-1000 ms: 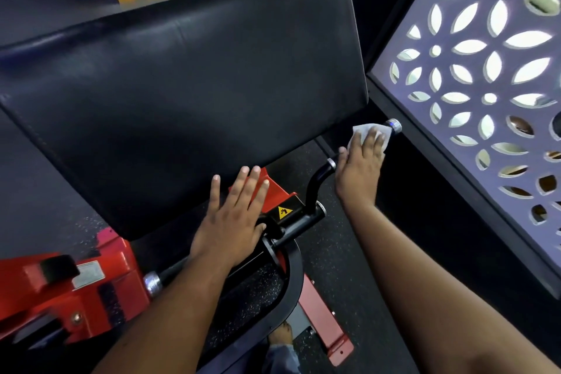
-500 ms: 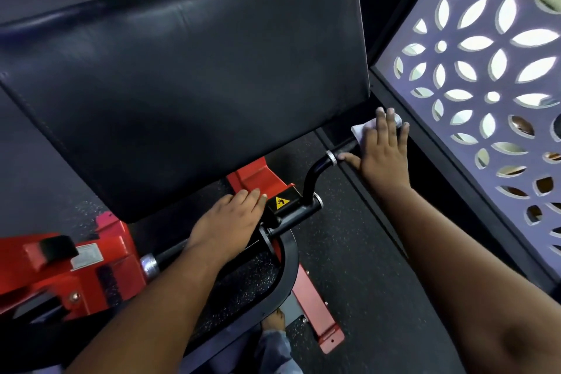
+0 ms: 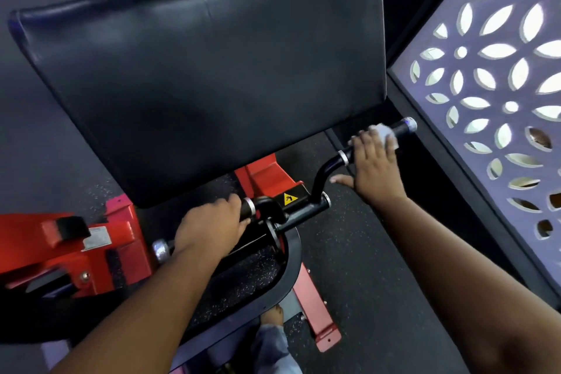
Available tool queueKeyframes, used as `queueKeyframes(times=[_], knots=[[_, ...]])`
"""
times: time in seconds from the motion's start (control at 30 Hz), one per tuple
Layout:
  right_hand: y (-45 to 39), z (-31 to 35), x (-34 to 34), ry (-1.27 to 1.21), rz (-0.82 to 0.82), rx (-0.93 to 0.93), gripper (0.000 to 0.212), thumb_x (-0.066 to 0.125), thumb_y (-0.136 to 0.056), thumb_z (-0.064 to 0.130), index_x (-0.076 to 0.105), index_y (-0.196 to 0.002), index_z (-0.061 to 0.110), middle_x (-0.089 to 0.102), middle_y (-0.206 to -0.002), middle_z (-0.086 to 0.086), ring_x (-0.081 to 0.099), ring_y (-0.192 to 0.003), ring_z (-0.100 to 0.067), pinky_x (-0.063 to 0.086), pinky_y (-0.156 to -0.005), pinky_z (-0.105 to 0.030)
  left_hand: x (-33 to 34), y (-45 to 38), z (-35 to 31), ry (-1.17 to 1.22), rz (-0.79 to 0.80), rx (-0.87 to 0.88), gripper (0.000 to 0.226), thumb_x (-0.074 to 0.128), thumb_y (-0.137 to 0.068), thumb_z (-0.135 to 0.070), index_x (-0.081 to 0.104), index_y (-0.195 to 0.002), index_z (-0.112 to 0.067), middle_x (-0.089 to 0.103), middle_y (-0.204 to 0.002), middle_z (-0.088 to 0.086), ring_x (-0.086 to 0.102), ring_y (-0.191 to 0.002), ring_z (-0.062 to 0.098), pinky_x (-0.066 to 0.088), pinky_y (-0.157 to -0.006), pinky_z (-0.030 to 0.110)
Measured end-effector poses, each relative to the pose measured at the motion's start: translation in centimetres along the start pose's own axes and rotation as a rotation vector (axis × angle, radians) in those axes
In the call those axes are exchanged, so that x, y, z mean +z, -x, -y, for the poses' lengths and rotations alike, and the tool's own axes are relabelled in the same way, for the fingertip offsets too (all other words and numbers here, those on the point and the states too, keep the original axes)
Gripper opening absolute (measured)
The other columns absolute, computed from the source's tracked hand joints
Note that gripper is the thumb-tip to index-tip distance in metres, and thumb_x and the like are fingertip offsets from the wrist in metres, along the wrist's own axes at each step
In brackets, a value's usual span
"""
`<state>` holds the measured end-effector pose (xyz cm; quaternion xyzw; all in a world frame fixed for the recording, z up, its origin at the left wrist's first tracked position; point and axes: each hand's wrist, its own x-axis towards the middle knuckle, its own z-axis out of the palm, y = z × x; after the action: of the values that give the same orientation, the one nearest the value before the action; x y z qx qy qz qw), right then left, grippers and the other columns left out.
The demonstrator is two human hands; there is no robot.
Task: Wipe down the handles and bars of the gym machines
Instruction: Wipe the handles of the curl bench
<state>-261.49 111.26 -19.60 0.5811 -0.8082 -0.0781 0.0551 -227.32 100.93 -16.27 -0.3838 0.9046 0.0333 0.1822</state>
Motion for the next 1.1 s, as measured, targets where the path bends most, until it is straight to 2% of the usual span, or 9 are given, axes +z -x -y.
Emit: queueKeyframes(times=[0.1, 0.23, 0.43, 0.6, 0.73, 0.8, 0.93, 1.03, 1.1], knots=[[-0.6, -0.6, -0.1, -0.012, -0.031, -0.089, 0.107, 0.020, -0.085, 0.090, 0.052, -0.141, 0.005, 0.053, -0.141, -0.015, 0.036, -0.144, -0.035, 0.009, -0.125, -0.056, -0.9, -0.6, 0.0, 0.099, 0.051, -0.079, 0.035, 0.055, -0.097, -0.056, 0.056, -0.109, -0.023, 0.066, -0.092, -0.002, 0.068, -0.082, 0.024, 0.044, -0.062, 0.034], [-0.6, -2.3, -0.7, -0.060, -0.016, 0.172, 0.107, 0.029, -0.080, 0.090, 0.045, -0.147, 0.008, 0.042, -0.153, -0.017, 0.026, -0.151, -0.035, -0.003, -0.123, -0.058, -0.8, -0.7, 0.1, 0.154, 0.052, -0.128, 0.028, 0.059, -0.095, -0.051, 0.056, -0.106, -0.025, 0.053, -0.077, -0.005, 0.063, -0.075, 0.023, 0.047, -0.061, 0.034], [0.7, -0.4, 0.0, -0.122, -0.024, -0.097, 0.110, 0.019, -0.082, 0.092, 0.043, -0.151, 0.010, 0.041, -0.157, -0.012, 0.023, -0.153, -0.031, 0.007, -0.124, -0.059, -1.3, -1.0, -0.1, 0.191, 0.055, -0.118, 0.024, 0.060, -0.093, -0.049, 0.057, -0.102, -0.027, 0.057, -0.079, -0.006, 0.063, -0.074, 0.022, 0.052, -0.063, 0.034], [-0.4, -1.6, 0.0, -0.253, -0.078, 0.288, 0.105, 0.031, -0.082, 0.087, 0.037, -0.154, 0.010, 0.025, -0.166, -0.014, 0.009, -0.156, -0.032, -0.002, -0.124, -0.055, -1.5, -0.8, -0.1, 0.187, 0.055, -0.129, 0.026, 0.060, -0.093, -0.052, 0.059, -0.102, -0.027, 0.053, -0.078, -0.007, 0.058, -0.073, 0.021, 0.046, -0.063, 0.034], [1.5, 3.5, 2.0, -0.274, -0.094, 0.087, 0.105, 0.032, -0.083, 0.085, 0.042, -0.151, 0.006, 0.032, -0.163, -0.014, 0.014, -0.155, -0.032, 0.014, -0.122, -0.063, -1.5, -0.9, -0.2, 0.180, 0.062, -0.109, 0.038, 0.054, -0.095, -0.062, 0.060, -0.102, -0.026, 0.056, -0.079, -0.007, 0.062, -0.075, 0.021, 0.047, -0.063, 0.034], [1.3, 2.7, 2.4, -0.259, -0.148, 0.083, 0.101, 0.032, -0.085, 0.084, 0.041, -0.153, 0.009, 0.032, -0.163, -0.012, 0.016, -0.156, -0.030, 0.014, -0.123, -0.061, -1.4, -0.8, -0.1, 0.167, 0.061, -0.084, 0.051, 0.045, -0.094, -0.074, 0.059, -0.102, -0.026, 0.056, -0.079, -0.007, 0.065, -0.079, 0.020, 0.047, -0.063, 0.034], [-1.0, 0.3, 1.3, -0.528, -0.198, 0.464, 0.098, 0.039, -0.093, 0.074, 0.014, -0.162, 0.009, -0.001, -0.170, -0.013, -0.008, -0.157, -0.030, -0.009, -0.123, -0.040, -1.4, -1.2, -0.1, 0.154, 0.065, -0.066, 0.066, 0.033, -0.089, -0.087, 0.057, -0.100, -0.026, 0.056, -0.077, -0.008, 0.063, -0.076, 0.019, 0.047, -0.062, 0.034], [-1.4, 4.4, 0.6, -0.930, -0.376, 0.609, 0.083, 0.048, -0.105, 0.041, 0.002, -0.161, 0.001, -0.014, -0.168, -0.018, -0.014, -0.155, -0.030, -0.010, -0.119, -0.016, -1.6, -1.0, -0.2, 0.164, 0.072, -0.071, 0.067, 0.032, -0.089, -0.087, 0.057, -0.100, -0.026, 0.055, -0.077, -0.007, 0.065, -0.079, 0.020, 0.047, -0.063, 0.034], [-1.4, 8.1, 0.2, -1.225, -0.412, 0.759, 0.081, 0.052, -0.105, 0.025, -0.003, -0.161, 0.003, -0.014, -0.168, -0.015, -0.011, -0.156, -0.023, -0.006, -0.115, -0.007, -1.7, -1.0, -0.1, 0.175, 0.086, -0.085, 0.066, 0.033, -0.089, -0.086, 0.058, -0.100, -0.026, 0.055, -0.078, -0.007, 0.065, -0.081, 0.021, 0.049, -0.065, 0.035]])
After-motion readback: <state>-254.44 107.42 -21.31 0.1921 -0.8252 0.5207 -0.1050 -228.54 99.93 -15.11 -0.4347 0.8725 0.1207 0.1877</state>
